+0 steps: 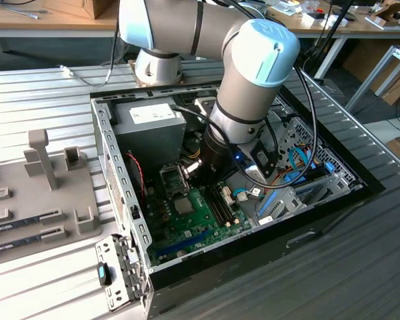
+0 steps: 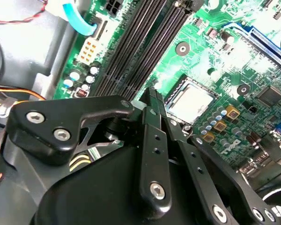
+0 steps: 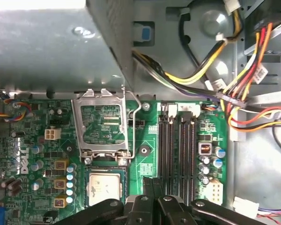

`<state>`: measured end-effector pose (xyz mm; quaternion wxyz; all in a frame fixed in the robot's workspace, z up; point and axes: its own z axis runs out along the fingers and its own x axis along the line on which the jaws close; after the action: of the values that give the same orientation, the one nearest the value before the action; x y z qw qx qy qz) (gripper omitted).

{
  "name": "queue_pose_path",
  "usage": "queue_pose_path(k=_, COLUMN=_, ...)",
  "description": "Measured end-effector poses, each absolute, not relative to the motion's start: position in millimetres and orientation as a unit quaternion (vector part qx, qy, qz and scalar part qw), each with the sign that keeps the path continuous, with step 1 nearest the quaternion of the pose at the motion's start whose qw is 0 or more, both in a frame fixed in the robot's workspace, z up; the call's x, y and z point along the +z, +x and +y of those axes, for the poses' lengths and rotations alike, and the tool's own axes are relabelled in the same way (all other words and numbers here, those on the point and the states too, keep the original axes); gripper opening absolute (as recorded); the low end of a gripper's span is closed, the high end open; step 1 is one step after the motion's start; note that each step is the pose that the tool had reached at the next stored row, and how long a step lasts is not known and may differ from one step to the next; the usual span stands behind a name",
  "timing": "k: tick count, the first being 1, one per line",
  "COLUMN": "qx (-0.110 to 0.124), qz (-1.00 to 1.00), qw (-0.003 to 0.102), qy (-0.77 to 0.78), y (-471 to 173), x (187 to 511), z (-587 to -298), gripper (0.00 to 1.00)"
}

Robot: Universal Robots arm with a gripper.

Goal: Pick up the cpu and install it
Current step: 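Place the cpu into insertion slot, then close the cpu cover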

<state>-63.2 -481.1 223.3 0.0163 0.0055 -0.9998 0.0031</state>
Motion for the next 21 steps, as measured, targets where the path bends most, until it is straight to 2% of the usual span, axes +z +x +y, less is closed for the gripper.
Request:
queue_pose_path(k=11, qx=0.003, qz=-1.000, qw=0.016, qy=0.005, y=-63.0, x=224.9, z=-481.1, gripper=0.11)
queue_pose_path(k=13, qx=-0.006, qz=-1.000, qw=0.016, qy=0.006, y=-63.1, x=228.5, z=-481.1, gripper=0.11)
queue_pose_path(k=21, qx=-0.010, qz=-1.000, qw=0.016, qy=0.006, y=-63.0, x=229.9, z=-481.0, gripper=0.11)
